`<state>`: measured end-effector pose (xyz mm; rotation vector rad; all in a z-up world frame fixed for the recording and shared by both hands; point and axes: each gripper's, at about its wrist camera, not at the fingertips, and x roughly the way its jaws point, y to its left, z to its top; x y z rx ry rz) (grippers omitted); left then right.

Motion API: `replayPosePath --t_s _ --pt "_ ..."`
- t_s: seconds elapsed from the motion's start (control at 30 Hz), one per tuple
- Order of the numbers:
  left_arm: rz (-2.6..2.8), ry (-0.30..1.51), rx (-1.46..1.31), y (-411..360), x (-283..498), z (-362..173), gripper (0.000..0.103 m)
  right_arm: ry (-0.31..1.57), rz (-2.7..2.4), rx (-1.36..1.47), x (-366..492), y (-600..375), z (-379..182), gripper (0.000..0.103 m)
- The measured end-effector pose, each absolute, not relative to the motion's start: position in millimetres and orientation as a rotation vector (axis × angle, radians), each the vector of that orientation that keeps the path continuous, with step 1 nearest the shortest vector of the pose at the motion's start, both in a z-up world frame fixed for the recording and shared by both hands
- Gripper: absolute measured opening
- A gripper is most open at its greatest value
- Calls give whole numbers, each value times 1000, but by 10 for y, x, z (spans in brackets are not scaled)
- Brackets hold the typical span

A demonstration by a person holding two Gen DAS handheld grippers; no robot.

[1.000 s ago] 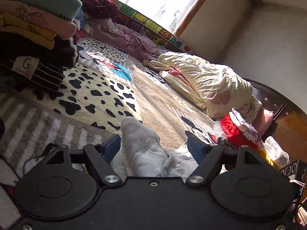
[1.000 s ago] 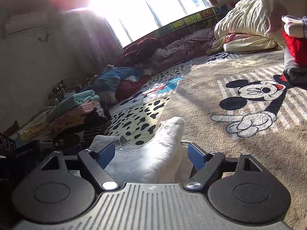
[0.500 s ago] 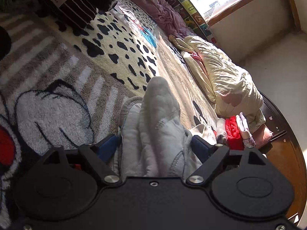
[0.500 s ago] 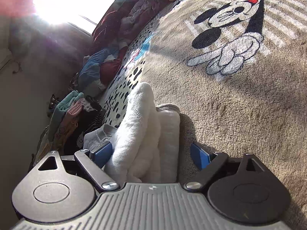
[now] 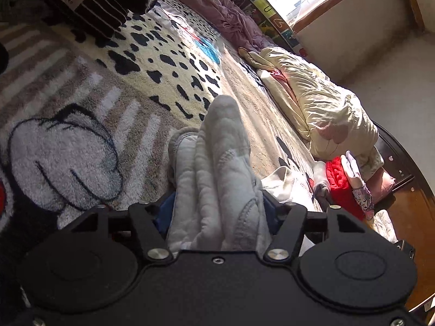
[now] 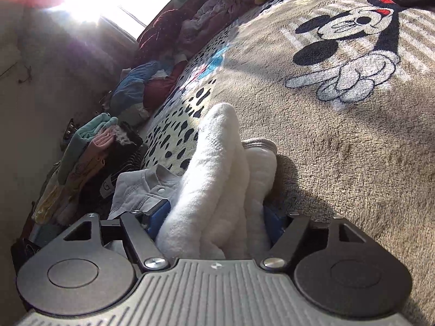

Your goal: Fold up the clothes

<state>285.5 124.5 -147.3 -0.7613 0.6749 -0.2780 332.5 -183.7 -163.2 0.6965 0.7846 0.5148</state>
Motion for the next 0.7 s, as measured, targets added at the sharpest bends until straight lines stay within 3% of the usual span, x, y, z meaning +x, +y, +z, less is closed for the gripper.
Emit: replayPosePath --t_s 0.07,0.17,0.23,0.3,0.37,0.47,0.7 --pt "-313 671 -812 1306 2851 -1481 55 779 533 721 3325 -1867 -1640 64" --pt "-358 661 -817 1314 2841 -1379 55 761 556 713 3296 -1903 -1543 59" --pt "-318 698 -796 1292 2883 -1455 66 756 547 656 3273 -1900 -1440 60" --pt "-301 700 -773 1265 2887 -1462 69 790 485 607 3315 -1883 -1484 81" --pt "-290 683 -733 1241 2873 -1399 80 784 467 598 3319 -1892 -1486 81" --pt "-271 658 -690 1238 2862 -1356 80 774 439 584 3327 -1904 -1489 92" --pt "-266 671 -681 1227 2883 -1399 81 795 425 584 3350 -1901 -1515 92"
